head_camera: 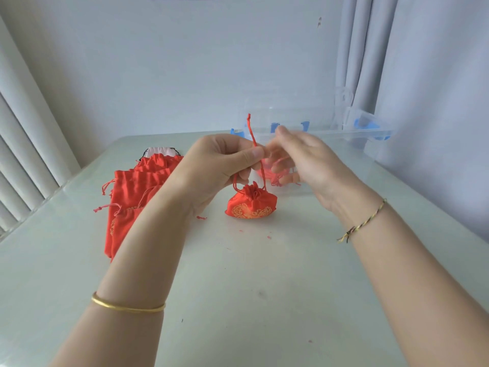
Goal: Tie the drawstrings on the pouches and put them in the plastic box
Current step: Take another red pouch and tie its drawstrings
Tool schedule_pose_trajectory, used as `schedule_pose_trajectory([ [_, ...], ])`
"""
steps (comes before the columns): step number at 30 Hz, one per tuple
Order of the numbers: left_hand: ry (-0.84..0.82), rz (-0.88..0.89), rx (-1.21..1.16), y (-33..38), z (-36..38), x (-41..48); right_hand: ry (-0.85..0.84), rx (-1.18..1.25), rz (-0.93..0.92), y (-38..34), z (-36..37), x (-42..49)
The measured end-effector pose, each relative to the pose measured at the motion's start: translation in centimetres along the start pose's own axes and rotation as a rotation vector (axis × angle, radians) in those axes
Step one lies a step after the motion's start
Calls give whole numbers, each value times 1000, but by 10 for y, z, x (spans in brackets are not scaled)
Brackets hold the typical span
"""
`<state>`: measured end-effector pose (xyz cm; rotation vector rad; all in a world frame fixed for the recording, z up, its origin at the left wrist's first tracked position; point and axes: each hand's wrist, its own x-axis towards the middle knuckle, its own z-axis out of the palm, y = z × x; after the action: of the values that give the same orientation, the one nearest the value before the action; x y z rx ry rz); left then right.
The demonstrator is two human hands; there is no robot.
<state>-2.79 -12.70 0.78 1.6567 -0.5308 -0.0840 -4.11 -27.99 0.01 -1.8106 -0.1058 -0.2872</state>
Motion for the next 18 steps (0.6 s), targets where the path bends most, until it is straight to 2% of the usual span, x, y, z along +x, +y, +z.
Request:
schedule_pose_trajectory([
  [3, -20, 17, -35, 2, 1, 0, -130, -43, 20, 4, 4, -1],
  [7, 15, 32, -118, 0, -1, 1, -93, 49, -4, 3, 2, 2],
  [9, 54, 31, -163, -2, -2, 2, -153, 124, 12, 0, -6, 1],
  [11, 64, 43, -171, -4, -1, 3, -310, 32, 33, -3, -13, -2],
  [13, 57, 61, -148, -4, 0, 2, -375, -154, 71, -3, -15, -5],
  [15, 36, 90, -107, -2, 0, 2, -278, -220, 71, 1, -15, -2],
  [18, -17, 213, 96, 1, -1, 0, -84, 7, -5, 6, -11, 3],
])
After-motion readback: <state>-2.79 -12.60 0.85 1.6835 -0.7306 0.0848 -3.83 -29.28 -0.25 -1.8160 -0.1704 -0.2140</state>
